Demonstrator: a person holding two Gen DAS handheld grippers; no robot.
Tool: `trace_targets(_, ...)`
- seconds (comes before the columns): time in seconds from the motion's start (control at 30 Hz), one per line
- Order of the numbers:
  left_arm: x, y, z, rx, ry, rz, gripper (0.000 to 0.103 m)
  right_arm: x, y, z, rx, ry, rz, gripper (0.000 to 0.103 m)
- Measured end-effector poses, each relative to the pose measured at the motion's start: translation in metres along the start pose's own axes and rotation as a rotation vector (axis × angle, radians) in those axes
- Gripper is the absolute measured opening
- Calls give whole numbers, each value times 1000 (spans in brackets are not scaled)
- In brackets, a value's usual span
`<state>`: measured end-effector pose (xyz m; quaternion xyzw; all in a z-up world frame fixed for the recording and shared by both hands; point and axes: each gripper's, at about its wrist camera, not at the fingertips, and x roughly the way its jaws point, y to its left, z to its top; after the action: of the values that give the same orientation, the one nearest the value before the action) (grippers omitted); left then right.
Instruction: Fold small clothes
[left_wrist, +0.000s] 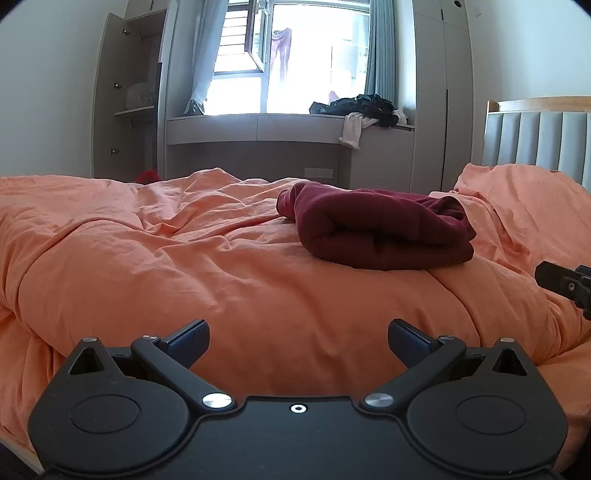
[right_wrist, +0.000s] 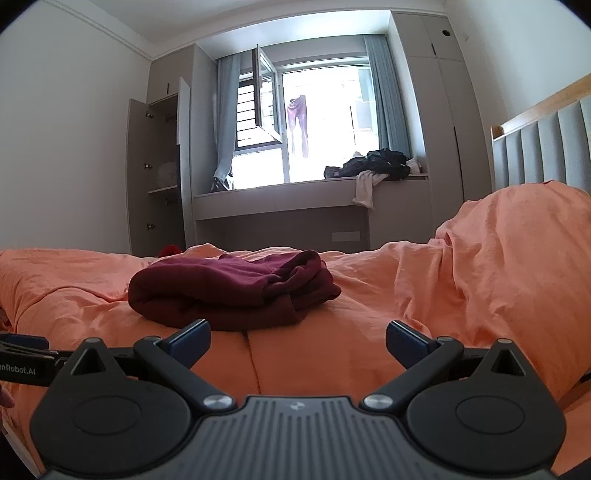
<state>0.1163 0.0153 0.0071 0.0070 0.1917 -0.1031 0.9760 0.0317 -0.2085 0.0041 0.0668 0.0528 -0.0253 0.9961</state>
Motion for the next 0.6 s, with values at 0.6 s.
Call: trace_targets(0.6, 0, -1, 0, -2, 2, 2, 103, 0, 0, 0, -10, 11, 2, 103)
